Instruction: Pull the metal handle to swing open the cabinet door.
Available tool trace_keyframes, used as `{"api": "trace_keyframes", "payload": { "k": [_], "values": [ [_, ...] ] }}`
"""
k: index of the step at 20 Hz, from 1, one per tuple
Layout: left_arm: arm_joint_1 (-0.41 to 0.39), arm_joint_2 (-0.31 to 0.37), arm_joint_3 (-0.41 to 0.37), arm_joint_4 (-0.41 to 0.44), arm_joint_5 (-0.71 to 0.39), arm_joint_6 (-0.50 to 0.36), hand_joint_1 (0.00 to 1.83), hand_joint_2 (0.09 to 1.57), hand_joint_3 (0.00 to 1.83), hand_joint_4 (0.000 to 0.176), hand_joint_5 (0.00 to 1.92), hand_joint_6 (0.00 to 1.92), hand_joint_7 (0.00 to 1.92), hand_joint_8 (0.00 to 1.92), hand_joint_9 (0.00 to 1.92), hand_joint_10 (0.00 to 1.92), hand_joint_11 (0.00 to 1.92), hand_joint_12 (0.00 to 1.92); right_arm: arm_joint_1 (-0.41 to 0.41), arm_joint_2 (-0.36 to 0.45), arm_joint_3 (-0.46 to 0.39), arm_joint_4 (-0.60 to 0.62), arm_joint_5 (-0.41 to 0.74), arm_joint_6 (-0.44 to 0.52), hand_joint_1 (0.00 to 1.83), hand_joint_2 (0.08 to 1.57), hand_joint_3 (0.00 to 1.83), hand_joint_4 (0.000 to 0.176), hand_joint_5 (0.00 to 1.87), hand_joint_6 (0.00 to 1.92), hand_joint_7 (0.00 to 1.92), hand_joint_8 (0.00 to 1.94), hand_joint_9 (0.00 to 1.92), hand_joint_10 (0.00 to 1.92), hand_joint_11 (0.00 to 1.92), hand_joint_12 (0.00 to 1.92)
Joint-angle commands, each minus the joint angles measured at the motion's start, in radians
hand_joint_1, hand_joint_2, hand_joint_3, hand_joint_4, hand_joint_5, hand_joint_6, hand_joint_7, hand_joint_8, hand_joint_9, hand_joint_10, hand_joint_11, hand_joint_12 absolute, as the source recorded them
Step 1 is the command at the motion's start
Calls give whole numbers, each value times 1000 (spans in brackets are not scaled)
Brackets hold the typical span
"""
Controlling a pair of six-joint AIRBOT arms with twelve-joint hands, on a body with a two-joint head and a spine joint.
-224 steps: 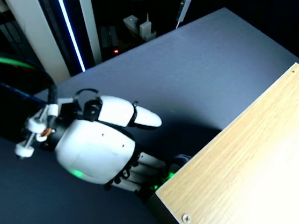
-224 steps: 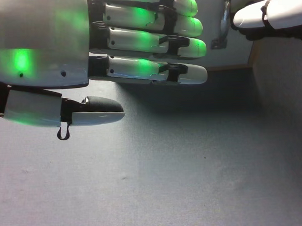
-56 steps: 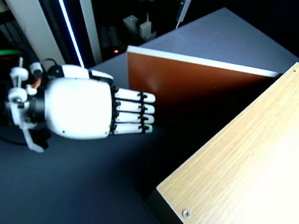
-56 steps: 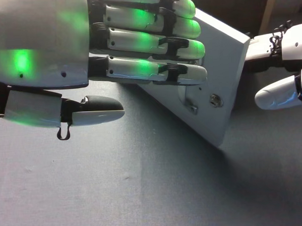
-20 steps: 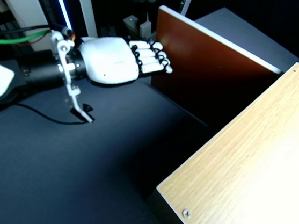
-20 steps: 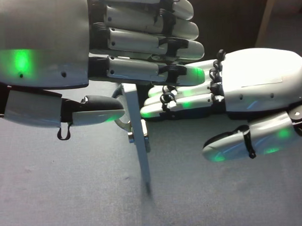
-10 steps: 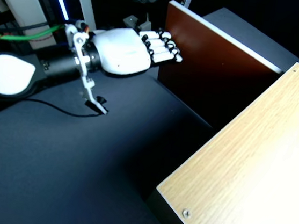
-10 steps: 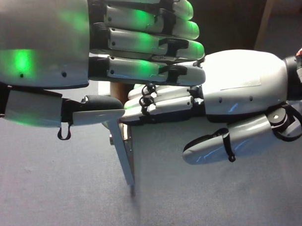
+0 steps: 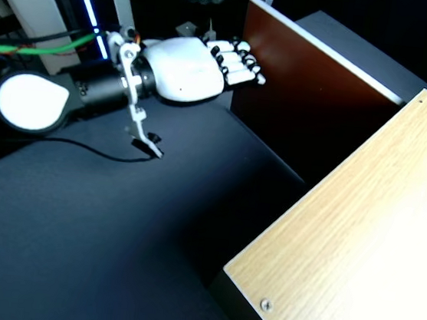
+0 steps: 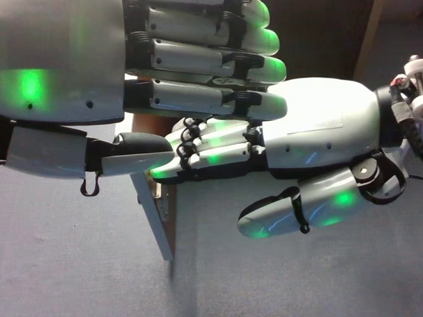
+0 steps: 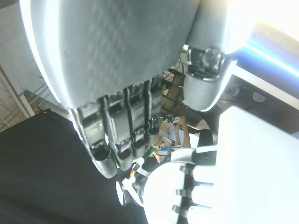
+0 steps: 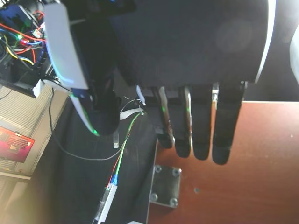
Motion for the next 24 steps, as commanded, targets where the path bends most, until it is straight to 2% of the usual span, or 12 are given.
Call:
{"api": "trace_keyframes", "payload": {
  "k": [1, 6, 13, 19, 24],
  "values": [
    [-10, 7, 0, -101, -19, 7, 0, 1571, 258, 0, 180, 0, 219, 1, 224, 1, 0, 575, 17, -2, -2, 68, 74, 2, 0, 1530, 0, 0, 85, 1, 131, 1, 121, 2, 0, 419],
    [-10, 7, 0, -101, -19, 7, 0, 1570, 261, 0, 165, 0, 209, 0, 212, 2, 0, 524, 24, -23, -3, 60, 56, 2, 0, 1529, 0, 0, 94, 2, 137, 1, 130, 2, 0, 460],
    [-10, 7, 0, -101, -19, 7, 0, 1571, 263, 0, 177, 3, 218, 2, 218, 1, 0, 558, 34, -36, 1, 54, 36, 2, 0, 1532, 2, 0, 83, 3, 127, 3, 111, 0, 0, 398],
    [-10, 7, 0, -101, -19, 7, 0, 1570, 264, 0, 165, 0, 211, 0, 214, 0, 0, 555, 34, -35, 70, 10, 23, 2, 0, 1530, 1, 0, 83, 2, 125, 0, 112, 1, 0, 396],
    [-10, 7, 0, -101, -19, 7, 0, 1571, 271, 0, 182, 3, 224, 3, 226, 3, 0, 586, 32, 12, 129, -8, 2, 37, 0, 1535, 3, 0, 85, 2, 129, 3, 118, 3, 0, 398]
  ]
}}
